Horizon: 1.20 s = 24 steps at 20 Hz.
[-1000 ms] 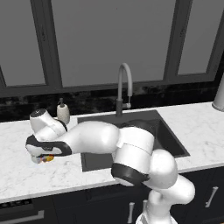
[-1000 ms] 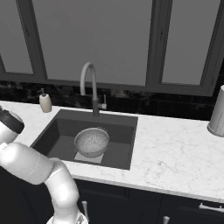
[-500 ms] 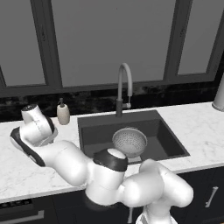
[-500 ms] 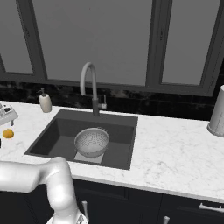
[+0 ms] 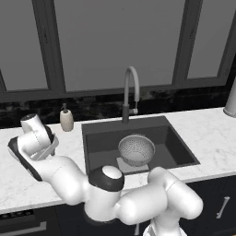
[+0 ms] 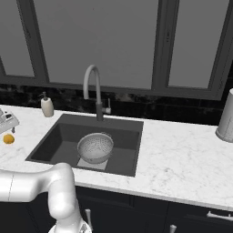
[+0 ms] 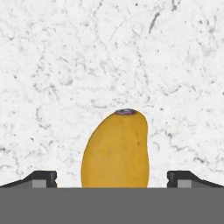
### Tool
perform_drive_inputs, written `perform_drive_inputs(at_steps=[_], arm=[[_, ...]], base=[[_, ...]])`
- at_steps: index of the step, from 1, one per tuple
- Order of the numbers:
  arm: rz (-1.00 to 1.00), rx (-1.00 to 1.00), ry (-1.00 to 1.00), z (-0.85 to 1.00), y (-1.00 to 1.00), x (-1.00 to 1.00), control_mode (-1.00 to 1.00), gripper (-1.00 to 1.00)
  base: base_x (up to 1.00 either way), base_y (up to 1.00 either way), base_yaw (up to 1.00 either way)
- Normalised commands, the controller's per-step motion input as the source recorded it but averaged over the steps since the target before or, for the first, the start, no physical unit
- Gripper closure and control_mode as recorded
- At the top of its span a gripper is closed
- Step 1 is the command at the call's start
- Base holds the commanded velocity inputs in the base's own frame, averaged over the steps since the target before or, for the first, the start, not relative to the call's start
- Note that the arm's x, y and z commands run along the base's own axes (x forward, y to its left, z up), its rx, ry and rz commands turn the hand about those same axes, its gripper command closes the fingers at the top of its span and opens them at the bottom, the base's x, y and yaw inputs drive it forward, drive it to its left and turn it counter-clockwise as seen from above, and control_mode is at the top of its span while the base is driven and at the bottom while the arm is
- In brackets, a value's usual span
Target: Put the colander in the sink, put the mango in the colander, and turn on the sink faucet and pour water over the colander.
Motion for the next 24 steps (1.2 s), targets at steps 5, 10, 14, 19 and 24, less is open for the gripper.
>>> perform_drive_inputs(at_steps=[5,10,14,19,24], arm=[[0.07,0.0,0.0,-0.33,0.0,0.06,-1.0,-1.0],[0.05,0.0,0.03,-0.39,0.0,0.0,-1.0,-1.0],[0.03,0.0,0.05,-0.43,-0.11,0.0,-1.0,-1.0],[0.01,0.0,0.04,-0.42,-0.14,0.0,-1.0,1.0],[0.0,0.0,0.02,-0.4,-0.23,-0.01,-1.0,1.0]], base=[[0.0,0.0,0.0],[0.0,0.0,0.0],[0.0,0.0,0.0],[0.0,0.0,0.0],[0.0,0.0,0.0]])
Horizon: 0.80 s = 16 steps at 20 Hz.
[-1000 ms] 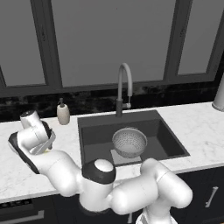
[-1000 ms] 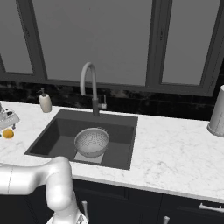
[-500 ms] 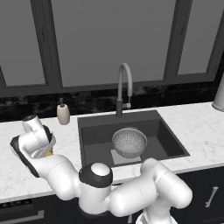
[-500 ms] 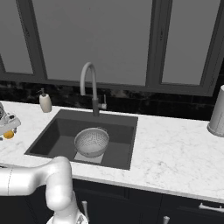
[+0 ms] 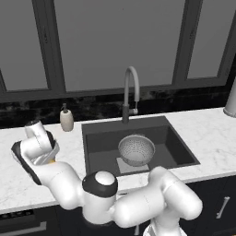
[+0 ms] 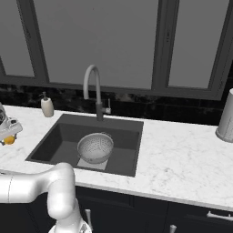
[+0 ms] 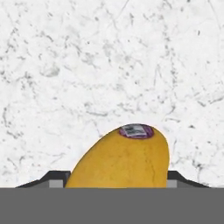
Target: Put the colander in the sink, put the mango in the colander, and turn on the sink faucet and pour water over the colander.
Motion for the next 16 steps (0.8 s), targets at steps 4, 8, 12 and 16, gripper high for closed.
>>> perform_drive_inputs(at_steps=[4,8,12,16], arm=[[0.0,0.09,-0.04,-0.03,-0.37,-0.24,-1.0,1.0],[0.0,0.25,-0.19,0.54,-0.58,-0.57,-1.0,1.0],[0.0,0.29,-0.31,0.65,-0.8,-0.85,-1.0,1.0],[0.0,0.32,-0.29,0.69,-0.87,-0.9,-1.0,1.0]], base=[[0.0,0.0,0.0],[0.0,0.0,0.0],[0.0,0.0,0.0],[0.0,0.0,0.0]])
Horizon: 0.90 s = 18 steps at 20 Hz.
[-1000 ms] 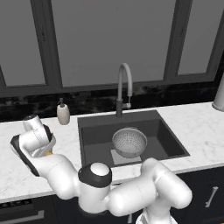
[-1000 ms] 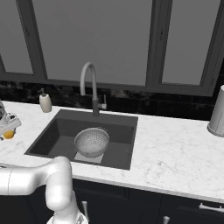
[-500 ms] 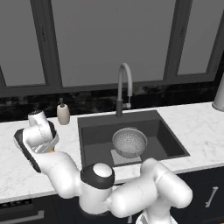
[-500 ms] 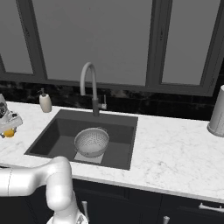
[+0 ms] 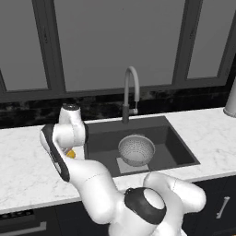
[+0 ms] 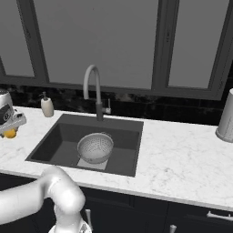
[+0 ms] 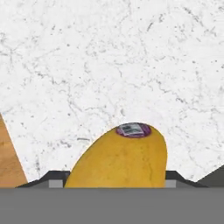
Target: Put the colander in the sink, put the mango in the colander, and turn on the sink faucet and pour water over the colander.
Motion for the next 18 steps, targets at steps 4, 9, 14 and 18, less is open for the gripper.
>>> perform_drive_inputs(at_steps=[4,9,14,18], arm=[[-0.01,0.26,-0.24,0.68,-0.88,-0.93,-1.0,1.0],[-0.11,0.2,-0.15,0.83,-0.79,-0.79,-1.0,1.0],[-0.22,0.19,-0.01,0.78,-0.97,-0.59,-1.0,1.0],[-0.28,0.17,0.05,0.66,-1.0,-0.48,-1.0,1.0]], base=[[0.0,0.0,0.0],[0.0,0.0,0.0],[0.0,0.0,0.0],[0.0,0.0,0.0]])
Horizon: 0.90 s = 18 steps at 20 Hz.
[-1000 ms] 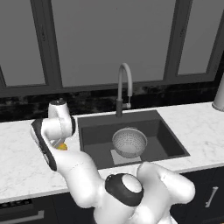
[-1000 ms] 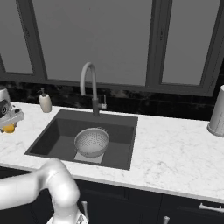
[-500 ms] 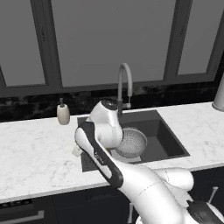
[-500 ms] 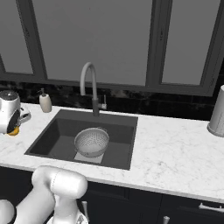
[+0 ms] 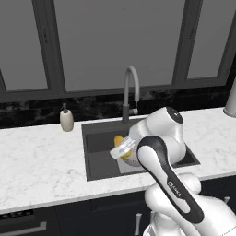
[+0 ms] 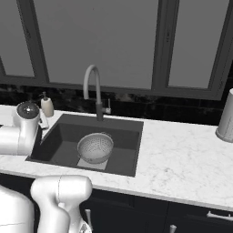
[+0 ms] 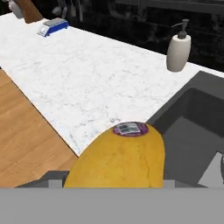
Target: Put the colander in the sink, put the mango in the colander, and turn on the sink faucet and pour water over the colander.
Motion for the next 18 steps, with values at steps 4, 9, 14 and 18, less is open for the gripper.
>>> perform_drive_inputs(at_steps=[4,9,14,18], arm=[[-0.31,0.2,0.09,0.48,-1.0,-0.42,-1.0,1.0],[-0.32,0.3,0.05,0.35,-1.0,-0.21,-1.0,1.0],[-0.28,0.26,0.18,0.17,-1.0,0.0,-1.0,1.0],[-0.11,0.14,0.27,0.0,-0.91,0.16,-1.0,1.0]], base=[[0.0,0.0,0.0],[0.0,0.0,0.0],[0.0,0.0,0.0],[0.0,0.0,0.0]])
